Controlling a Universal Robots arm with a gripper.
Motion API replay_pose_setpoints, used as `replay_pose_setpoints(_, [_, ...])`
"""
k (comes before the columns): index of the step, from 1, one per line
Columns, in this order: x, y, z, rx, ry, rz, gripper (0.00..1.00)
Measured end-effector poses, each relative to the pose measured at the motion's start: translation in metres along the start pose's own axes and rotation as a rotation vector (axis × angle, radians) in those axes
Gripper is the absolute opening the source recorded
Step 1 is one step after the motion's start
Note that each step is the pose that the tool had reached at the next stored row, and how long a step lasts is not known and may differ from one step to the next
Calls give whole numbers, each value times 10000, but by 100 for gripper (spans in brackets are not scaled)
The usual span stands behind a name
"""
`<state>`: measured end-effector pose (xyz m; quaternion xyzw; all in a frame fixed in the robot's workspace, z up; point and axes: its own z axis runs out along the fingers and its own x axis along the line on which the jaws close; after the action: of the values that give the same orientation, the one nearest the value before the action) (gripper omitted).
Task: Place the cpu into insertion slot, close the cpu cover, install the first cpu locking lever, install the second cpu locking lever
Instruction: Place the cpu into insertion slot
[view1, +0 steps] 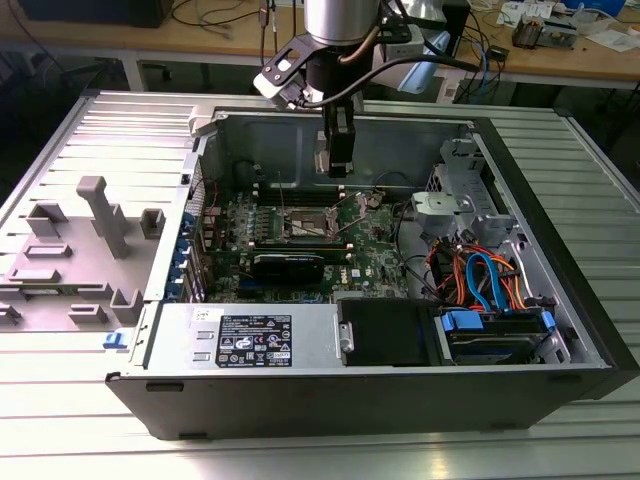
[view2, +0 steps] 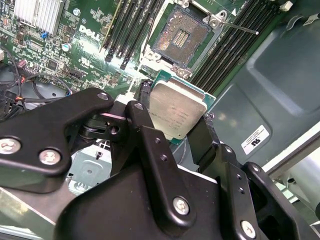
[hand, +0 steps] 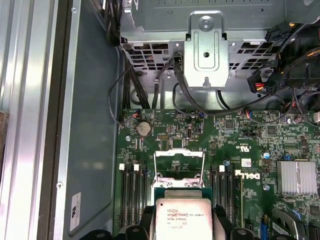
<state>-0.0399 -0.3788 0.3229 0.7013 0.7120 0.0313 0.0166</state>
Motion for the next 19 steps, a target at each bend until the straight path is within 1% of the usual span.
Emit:
replay_pose_setpoints(3, [0, 0, 0, 0, 0, 0, 55])
replay_pose_setpoints(4, [0, -64, 13, -4, -10, 142, 55])
replay_pose_setpoints(5, [-6, -135, 58, -25, -15, 134, 55])
replay_pose_setpoints(6, [-6, -138, 100, -24, -12, 92, 55])
replay_pose_setpoints(10, [-8, -157, 171, -21, -3, -36, 55])
replay_pose_setpoints(14, [-8, -207, 231, -24, 9, -133, 55])
replay_pose_setpoints(18, [-9, -218, 277, -80, 13, -152, 55])
replay_pose_setpoints(19, [-10, -226, 303, -84, 15, -154, 55])
